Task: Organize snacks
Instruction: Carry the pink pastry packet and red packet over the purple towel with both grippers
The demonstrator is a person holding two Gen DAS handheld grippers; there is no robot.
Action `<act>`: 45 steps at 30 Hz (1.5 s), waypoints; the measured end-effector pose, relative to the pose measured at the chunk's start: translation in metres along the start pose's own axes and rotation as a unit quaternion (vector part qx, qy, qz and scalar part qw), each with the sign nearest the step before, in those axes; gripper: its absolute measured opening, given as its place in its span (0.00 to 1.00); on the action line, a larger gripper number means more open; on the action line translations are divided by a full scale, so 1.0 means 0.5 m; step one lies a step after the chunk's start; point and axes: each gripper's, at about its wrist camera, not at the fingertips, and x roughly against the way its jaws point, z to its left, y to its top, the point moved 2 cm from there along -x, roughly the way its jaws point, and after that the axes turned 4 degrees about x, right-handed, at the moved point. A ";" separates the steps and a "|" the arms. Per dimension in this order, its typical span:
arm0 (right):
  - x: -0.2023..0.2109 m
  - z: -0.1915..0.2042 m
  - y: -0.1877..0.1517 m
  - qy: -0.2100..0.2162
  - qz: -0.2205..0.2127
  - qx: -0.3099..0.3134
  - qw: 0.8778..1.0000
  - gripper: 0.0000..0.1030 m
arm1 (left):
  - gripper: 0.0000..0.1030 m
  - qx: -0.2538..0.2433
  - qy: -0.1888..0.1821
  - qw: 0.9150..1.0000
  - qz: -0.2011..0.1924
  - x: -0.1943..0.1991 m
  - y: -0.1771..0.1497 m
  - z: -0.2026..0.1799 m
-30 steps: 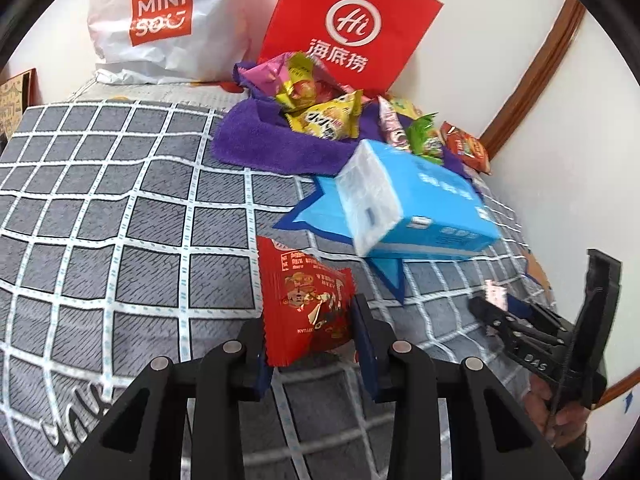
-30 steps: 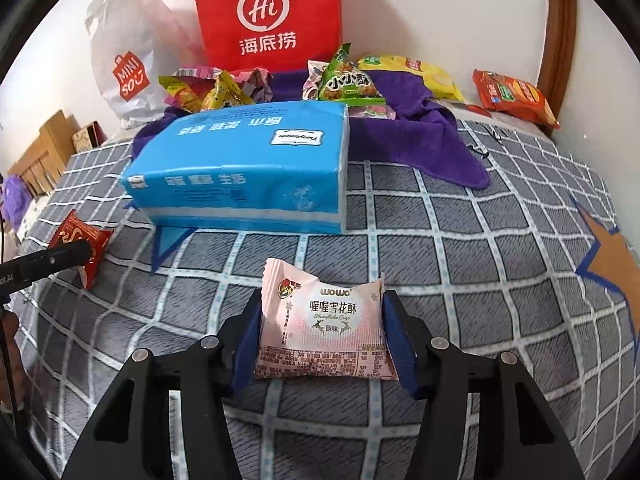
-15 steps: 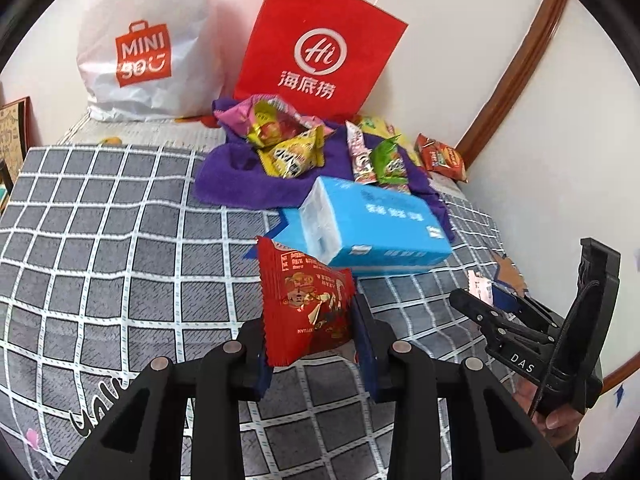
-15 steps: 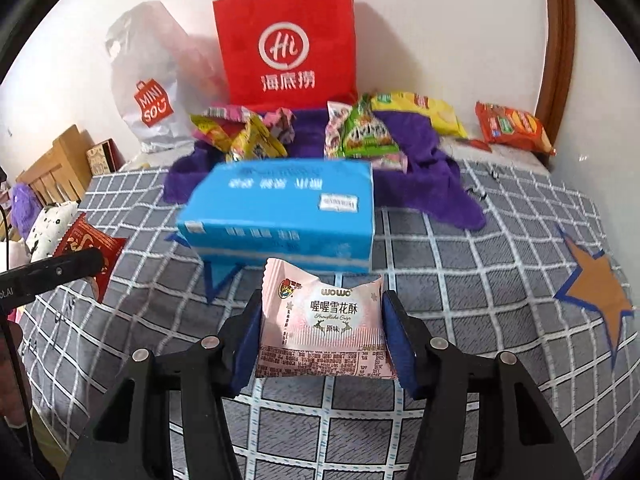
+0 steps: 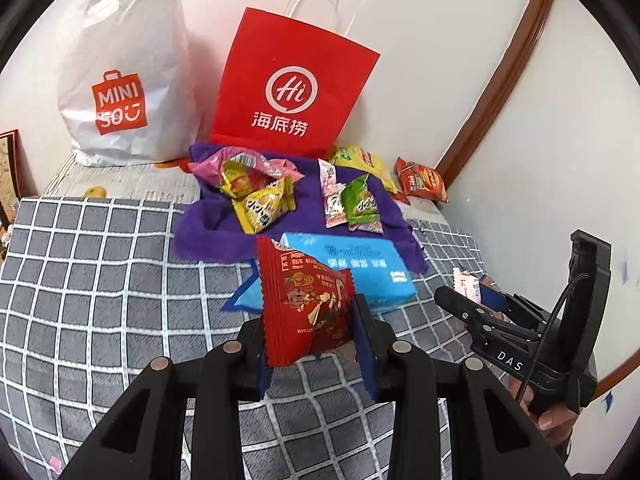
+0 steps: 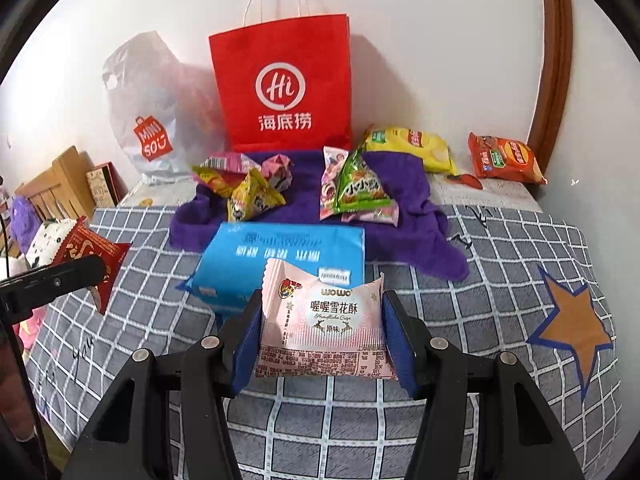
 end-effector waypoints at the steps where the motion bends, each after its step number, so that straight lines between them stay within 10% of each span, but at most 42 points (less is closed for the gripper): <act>1: 0.002 -0.002 0.008 -0.003 -0.002 0.001 1.000 0.55 | 0.31 0.000 -0.001 1.000 0.000 -0.001 0.007 -0.002; 45: -0.149 -0.061 0.308 -0.029 -0.024 0.007 0.999 0.55 | 0.31 -0.025 0.033 0.999 -0.019 -0.149 0.312 -0.004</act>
